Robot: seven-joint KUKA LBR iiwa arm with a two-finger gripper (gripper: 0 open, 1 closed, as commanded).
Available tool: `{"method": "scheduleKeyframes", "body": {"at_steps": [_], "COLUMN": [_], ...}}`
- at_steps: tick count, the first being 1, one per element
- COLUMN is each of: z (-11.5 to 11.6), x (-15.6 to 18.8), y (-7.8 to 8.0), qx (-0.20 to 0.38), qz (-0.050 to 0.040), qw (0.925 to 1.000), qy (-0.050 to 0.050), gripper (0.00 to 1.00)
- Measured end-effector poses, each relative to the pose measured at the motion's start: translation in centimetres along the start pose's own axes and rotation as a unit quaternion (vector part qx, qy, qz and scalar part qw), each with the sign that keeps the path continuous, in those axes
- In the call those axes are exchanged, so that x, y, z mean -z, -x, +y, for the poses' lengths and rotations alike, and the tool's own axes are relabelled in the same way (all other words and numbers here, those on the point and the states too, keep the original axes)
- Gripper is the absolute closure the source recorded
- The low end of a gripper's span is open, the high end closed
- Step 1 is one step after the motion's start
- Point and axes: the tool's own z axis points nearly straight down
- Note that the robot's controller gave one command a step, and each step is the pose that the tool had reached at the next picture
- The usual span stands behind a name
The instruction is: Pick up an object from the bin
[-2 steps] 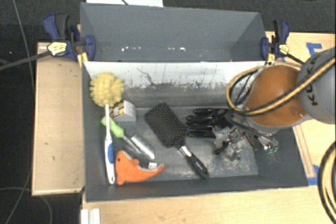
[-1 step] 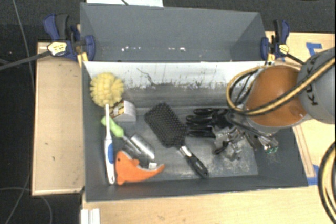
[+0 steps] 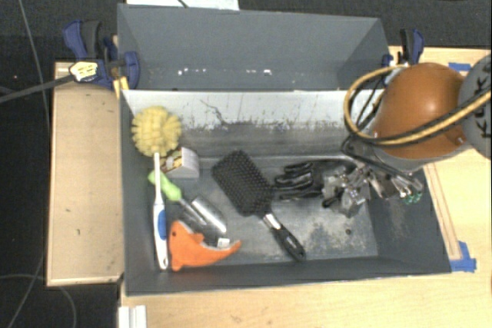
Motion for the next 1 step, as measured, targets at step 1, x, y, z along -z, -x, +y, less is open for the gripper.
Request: {"method": "scheduleKeyframes", "body": {"at_steps": [1], "z": [-0.7], "x": [5.75], "y": [1.1], "qx": [-0.008], "qz": [-0.0054], "qw": [0.9999], "qy": [-0.003], "gripper": [1.0]}}
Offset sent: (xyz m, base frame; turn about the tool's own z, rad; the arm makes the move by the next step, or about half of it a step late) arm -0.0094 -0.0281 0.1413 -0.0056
